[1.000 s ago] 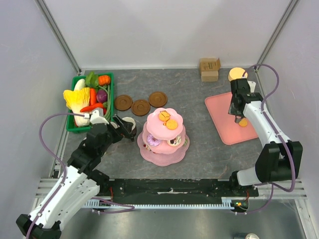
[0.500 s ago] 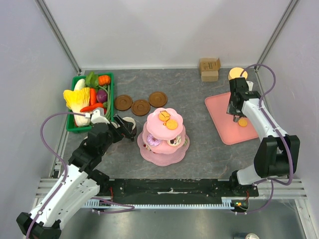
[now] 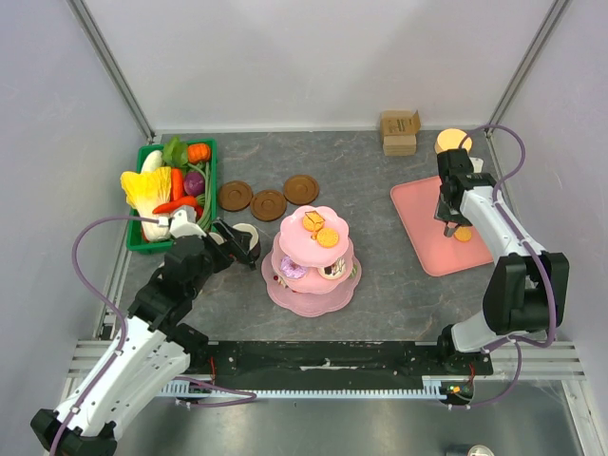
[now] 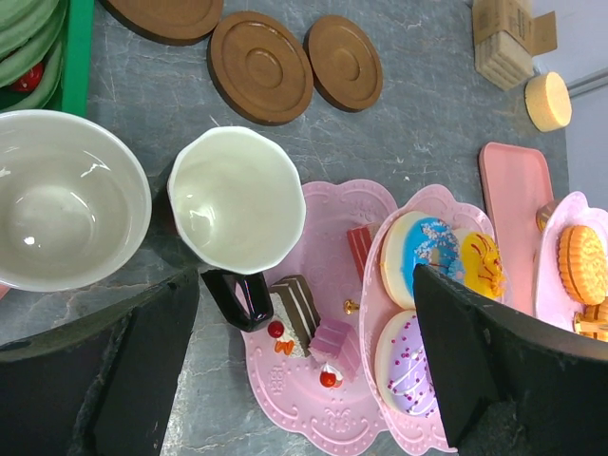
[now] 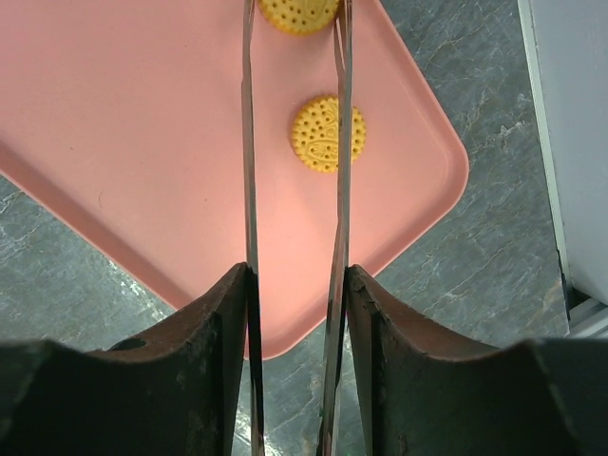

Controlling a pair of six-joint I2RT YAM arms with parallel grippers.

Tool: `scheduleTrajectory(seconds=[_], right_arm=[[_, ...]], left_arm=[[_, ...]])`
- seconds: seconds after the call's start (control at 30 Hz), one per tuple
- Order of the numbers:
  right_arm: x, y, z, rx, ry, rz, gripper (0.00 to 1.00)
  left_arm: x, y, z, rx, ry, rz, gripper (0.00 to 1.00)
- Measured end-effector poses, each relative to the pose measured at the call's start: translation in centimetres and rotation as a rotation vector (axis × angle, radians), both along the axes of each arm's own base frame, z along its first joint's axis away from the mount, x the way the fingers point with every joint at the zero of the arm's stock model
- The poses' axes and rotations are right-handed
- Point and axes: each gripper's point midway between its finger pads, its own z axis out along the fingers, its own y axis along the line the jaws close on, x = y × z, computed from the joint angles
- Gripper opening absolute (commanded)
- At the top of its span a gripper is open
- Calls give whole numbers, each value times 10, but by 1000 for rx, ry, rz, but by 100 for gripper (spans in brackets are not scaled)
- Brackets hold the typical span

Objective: Serve the afternoon tea

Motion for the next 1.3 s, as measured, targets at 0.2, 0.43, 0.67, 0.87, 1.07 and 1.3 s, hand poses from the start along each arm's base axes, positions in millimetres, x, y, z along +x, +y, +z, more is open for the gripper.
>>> scheduleTrajectory(seconds=[0.2, 0.43, 0.67, 0.87, 1.07, 1.3], right_arm=[[0, 1, 0, 5, -1, 1, 40], [-2, 5, 8, 29, -36, 11, 37], [-11, 6, 61, 44, -212, 22, 36], [-23, 15, 94, 90, -312, 66, 35], [-25, 42, 136, 213, -437, 179, 34], [-31, 82, 183, 363, -555, 356, 35]], left_arm=[[0, 0, 1, -3, -6, 1, 99], [-1, 0, 2, -4, -7, 1, 100], [-2, 1, 0, 0, 0, 1, 99], [-4, 2, -6, 10, 24, -1, 99], [-11, 3, -13, 12, 70, -2, 99], [-21, -1, -11, 7, 120, -40, 99]])
